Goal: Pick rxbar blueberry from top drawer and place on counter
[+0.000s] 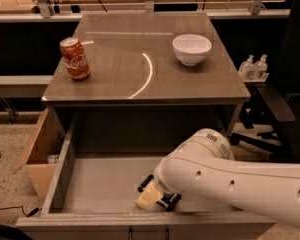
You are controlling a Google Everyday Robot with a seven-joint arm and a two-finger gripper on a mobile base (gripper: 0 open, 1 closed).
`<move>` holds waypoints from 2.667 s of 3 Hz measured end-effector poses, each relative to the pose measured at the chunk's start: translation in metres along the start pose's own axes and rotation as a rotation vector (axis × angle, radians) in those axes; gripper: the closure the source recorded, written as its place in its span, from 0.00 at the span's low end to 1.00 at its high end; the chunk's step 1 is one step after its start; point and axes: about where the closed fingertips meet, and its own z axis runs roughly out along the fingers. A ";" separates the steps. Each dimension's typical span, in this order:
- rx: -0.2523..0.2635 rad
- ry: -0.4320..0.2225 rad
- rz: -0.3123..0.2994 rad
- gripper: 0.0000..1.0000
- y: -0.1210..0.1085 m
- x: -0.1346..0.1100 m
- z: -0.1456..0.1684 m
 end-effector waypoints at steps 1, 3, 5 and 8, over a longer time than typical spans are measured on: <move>0.037 0.027 -0.002 0.00 -0.003 0.020 0.015; 0.010 0.053 -0.019 0.00 0.003 0.020 0.028; -0.064 0.180 -0.081 0.19 0.008 0.032 0.041; -0.096 0.219 -0.113 0.87 0.009 0.026 0.029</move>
Offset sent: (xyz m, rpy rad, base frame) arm -0.0080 -0.0131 -0.0363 -0.0584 -0.0076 -0.0150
